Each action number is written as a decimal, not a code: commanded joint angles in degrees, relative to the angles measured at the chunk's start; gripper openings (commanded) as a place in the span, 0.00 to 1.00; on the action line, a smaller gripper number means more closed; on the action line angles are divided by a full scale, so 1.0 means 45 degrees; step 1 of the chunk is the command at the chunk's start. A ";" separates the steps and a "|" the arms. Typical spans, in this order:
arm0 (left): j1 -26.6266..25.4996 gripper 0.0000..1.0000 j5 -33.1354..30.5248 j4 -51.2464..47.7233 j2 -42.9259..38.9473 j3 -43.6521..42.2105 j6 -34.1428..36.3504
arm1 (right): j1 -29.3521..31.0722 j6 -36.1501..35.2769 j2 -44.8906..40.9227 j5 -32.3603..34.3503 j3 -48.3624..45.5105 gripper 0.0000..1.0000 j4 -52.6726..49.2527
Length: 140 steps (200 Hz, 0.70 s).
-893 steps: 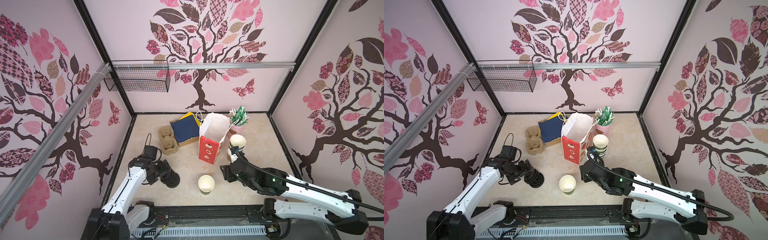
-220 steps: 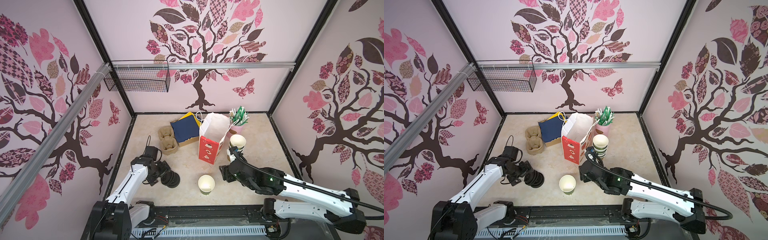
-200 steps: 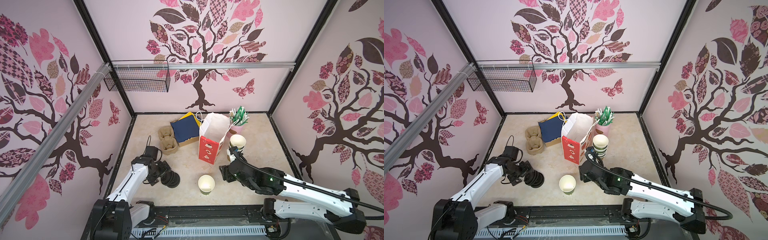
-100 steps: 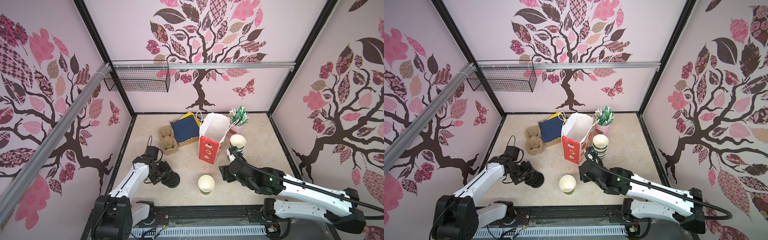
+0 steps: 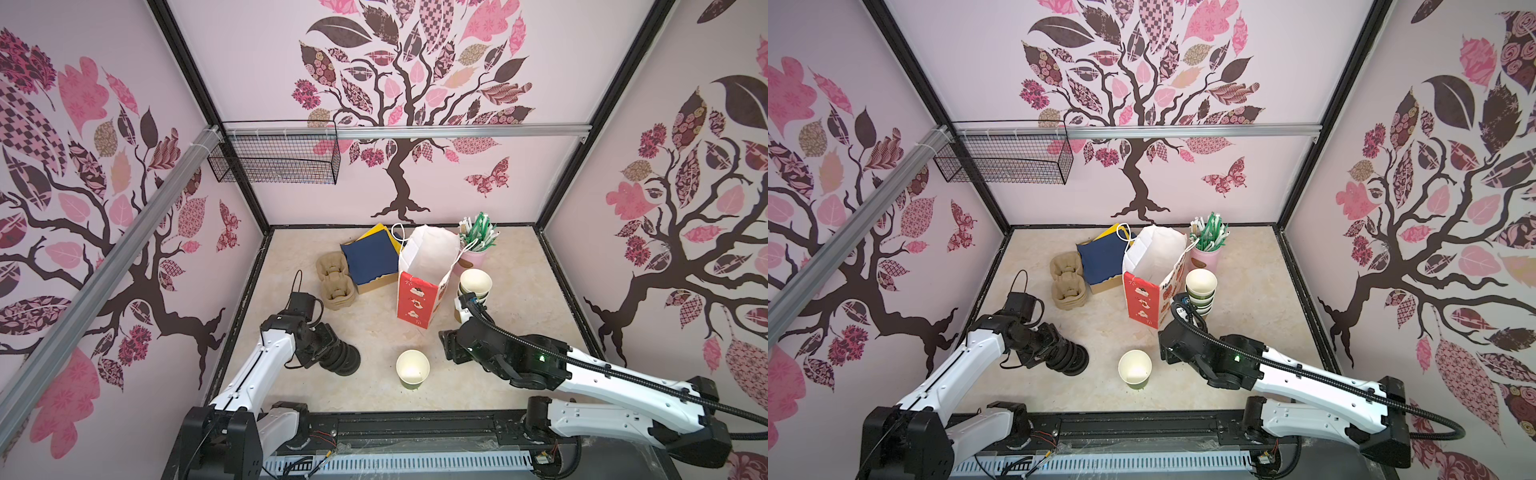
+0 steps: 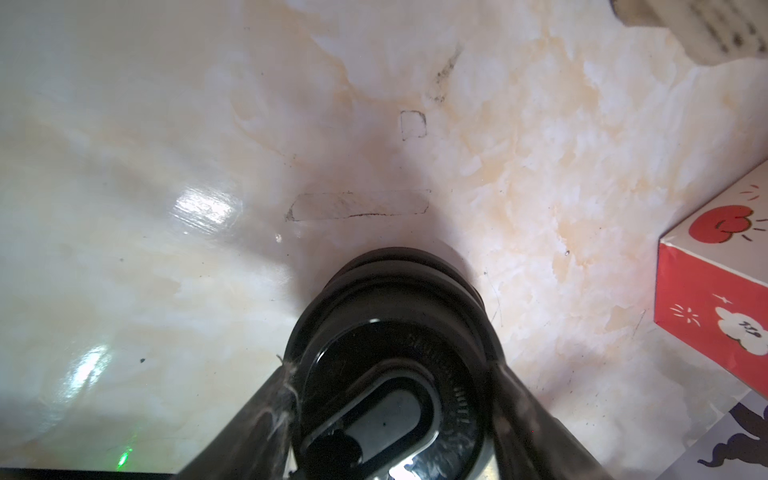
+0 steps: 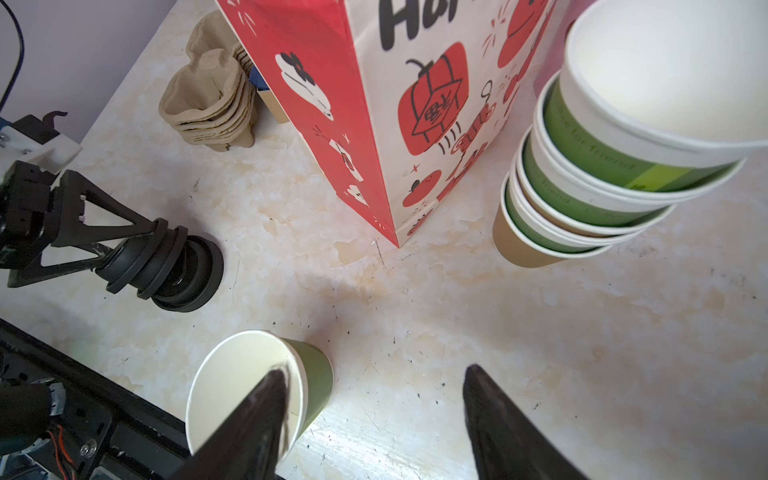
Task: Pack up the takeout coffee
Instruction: 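Lift the black lid and carry it over the placed paper cup with the left gripper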
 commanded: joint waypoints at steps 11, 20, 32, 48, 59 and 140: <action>-0.0744 0.66 -0.0595 -0.0346 -0.0595 0.1053 0.0830 | -0.0692 0.0407 -0.0347 -0.0127 0.0106 0.71 -0.0353; -0.1330 0.66 -0.0885 -0.0340 -0.0715 0.1313 0.0946 | -0.0977 0.0447 -0.0440 -0.0284 0.0068 0.71 -0.0417; -0.2057 0.65 -0.1141 -0.0323 -0.0812 0.1706 0.1089 | -0.1264 0.0439 -0.0556 -0.0360 0.0045 0.71 -0.0515; -0.2990 0.62 -0.1510 -0.0088 -0.1127 0.2147 0.1470 | -0.1360 0.0367 -0.0710 -0.0217 0.0079 0.71 -0.0696; -0.3744 0.61 -0.1892 0.0172 -0.1446 0.2409 0.1925 | -0.1372 0.0336 -0.0770 -0.0074 0.0151 0.71 -0.0931; -0.9067 0.56 -0.2956 0.2016 -0.2522 0.3240 0.8534 | -0.1732 0.0537 -0.1246 0.0693 0.0431 0.71 -0.2210</action>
